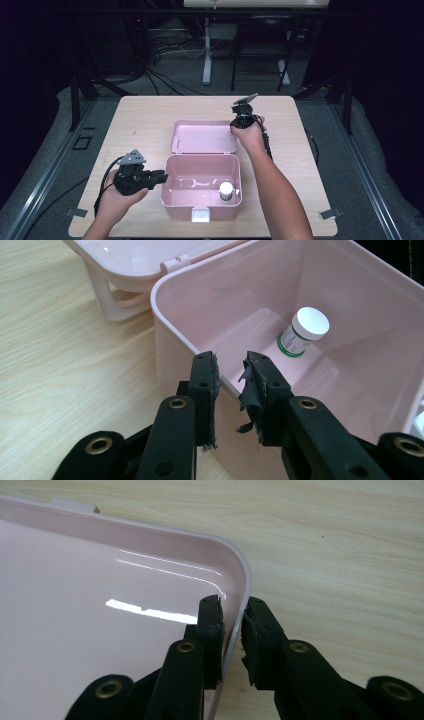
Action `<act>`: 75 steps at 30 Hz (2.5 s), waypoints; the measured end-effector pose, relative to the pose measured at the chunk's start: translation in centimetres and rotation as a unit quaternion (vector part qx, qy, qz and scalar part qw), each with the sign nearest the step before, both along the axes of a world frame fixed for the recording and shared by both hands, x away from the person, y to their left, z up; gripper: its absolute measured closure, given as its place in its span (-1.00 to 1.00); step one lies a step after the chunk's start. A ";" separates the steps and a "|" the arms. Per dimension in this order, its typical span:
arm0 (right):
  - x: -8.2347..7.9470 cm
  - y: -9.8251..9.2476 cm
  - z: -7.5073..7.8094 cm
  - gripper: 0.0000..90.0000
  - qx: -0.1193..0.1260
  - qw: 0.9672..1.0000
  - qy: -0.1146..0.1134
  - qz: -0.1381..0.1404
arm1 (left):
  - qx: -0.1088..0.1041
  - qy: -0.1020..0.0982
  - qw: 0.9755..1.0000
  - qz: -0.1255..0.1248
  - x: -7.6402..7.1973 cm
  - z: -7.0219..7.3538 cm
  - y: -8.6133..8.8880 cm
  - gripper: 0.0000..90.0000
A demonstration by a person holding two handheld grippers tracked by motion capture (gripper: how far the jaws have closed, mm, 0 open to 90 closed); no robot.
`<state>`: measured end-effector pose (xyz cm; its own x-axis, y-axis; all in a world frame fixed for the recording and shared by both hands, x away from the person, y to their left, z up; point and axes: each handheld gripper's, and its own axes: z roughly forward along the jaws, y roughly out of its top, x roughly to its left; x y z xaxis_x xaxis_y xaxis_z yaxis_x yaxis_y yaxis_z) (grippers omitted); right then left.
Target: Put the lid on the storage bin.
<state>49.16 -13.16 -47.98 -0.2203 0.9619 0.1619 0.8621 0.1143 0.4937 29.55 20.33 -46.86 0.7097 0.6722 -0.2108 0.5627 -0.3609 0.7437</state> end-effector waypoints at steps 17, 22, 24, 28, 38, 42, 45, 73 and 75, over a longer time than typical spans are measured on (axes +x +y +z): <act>-0.5 0.0 1.2 0.84 0.009 0.999 -0.028 -0.015 | -0.001 0.003 1.000 0.001 0.0 0.0 0.0 0.66; -0.7 0.1 1.6 0.85 0.009 0.999 -0.040 -0.017 | 0.000 0.001 1.000 0.000 0.0 0.0 0.0 0.66; -0.8 0.0 1.9 0.85 0.010 0.999 -0.045 -0.017 | -0.001 0.002 1.000 0.001 0.0 0.0 0.0 0.66; -1.1 -0.1 2.4 0.86 0.017 0.998 -0.060 -0.019 | 0.000 0.001 1.000 0.000 0.0 0.0 0.0 0.66; -1.6 -0.3 4.1 0.89 0.019 0.997 -0.075 -0.015 | -0.001 0.002 1.000 0.001 0.0 0.0 0.0 0.66; -1.8 -0.3 4.4 0.89 0.021 0.996 -0.081 -0.015 | 0.000 0.002 1.000 0.002 0.0 0.0 0.0 0.66; -2.0 -0.3 4.7 0.89 0.022 0.996 -0.084 -0.014 | -0.002 0.004 1.000 0.003 0.0 0.0 0.0 0.67; -4.0 -0.9 7.2 0.91 0.038 0.992 -0.120 -0.001 | -0.003 0.004 1.000 0.006 0.0 0.0 0.0 0.67; -4.1 -0.9 7.3 0.91 0.038 0.992 -0.121 -0.001 | -0.004 0.004 1.000 0.006 0.0 0.0 0.0 0.67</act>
<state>45.03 -14.06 -40.73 -0.2595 0.9493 0.1772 0.7171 0.0665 0.6938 29.59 20.31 -46.89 0.6995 0.6795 -0.2213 0.5730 -0.3483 0.7418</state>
